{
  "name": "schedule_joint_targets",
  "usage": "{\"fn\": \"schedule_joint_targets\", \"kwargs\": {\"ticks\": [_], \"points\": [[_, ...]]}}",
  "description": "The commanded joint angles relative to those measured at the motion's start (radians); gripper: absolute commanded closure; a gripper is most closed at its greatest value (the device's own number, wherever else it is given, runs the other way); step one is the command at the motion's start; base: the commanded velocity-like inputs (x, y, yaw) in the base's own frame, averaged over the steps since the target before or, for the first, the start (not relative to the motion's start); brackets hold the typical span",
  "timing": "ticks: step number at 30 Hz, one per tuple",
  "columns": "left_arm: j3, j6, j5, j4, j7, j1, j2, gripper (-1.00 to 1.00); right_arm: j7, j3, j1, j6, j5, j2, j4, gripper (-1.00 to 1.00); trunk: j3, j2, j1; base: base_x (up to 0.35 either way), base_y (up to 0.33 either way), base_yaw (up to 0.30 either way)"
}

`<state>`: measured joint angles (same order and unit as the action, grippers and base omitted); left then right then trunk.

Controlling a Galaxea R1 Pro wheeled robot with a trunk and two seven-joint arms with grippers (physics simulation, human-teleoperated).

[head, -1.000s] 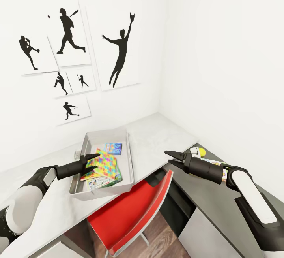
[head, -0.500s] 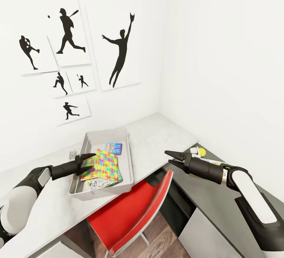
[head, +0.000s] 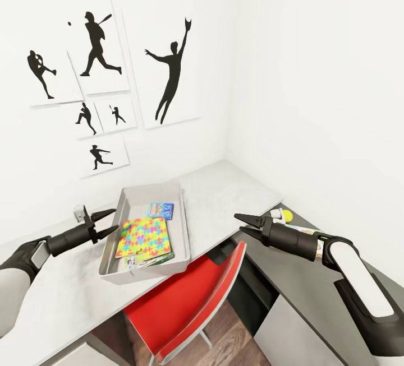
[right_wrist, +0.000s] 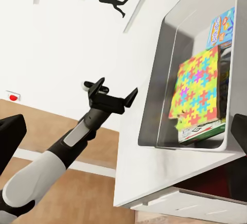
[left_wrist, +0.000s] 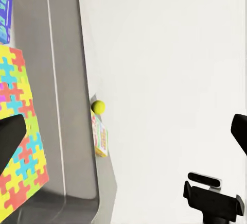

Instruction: Put all the toys in the child's room - the three board games (two on the bed and one on the table), the two jigsaw puzzles on the table, and the tennis ball on the table - inside the toy box on the table in the child's room.

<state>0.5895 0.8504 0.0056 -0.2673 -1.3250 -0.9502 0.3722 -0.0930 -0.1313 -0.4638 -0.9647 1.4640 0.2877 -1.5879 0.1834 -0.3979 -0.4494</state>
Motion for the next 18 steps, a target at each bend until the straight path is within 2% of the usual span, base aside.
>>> {"fn": "schedule_joint_targets", "kwargs": {"ticks": [1, 15, 18], "points": [[0.001, 0.01, 0.001, 0.0, -0.005, 0.0, 0.0, -1.0, -0.01, -0.001, -0.001, -0.002, -0.01, 0.001, 0.0, -1.0, 0.002, -0.002, -0.001, 0.0, 0.0, 0.0], [0.001, 0.008, 0.003, 0.0, -0.01, 0.002, 0.001, -1.0, -0.01, 0.0, -0.001, -0.002, -0.01, 0.001, 0.0, -1.0, 0.002, -0.002, -0.001, 0.0, 0.0, 0.0], [0.0, 0.007, 0.002, 0.0, -0.038, 0.002, 0.001, -1.0, -0.012, 0.0, -0.001, -0.002, -0.01, 0.001, 0.0, -1.0, 0.002, -0.002, -0.001, -0.016, 0.0, -0.061]]}}
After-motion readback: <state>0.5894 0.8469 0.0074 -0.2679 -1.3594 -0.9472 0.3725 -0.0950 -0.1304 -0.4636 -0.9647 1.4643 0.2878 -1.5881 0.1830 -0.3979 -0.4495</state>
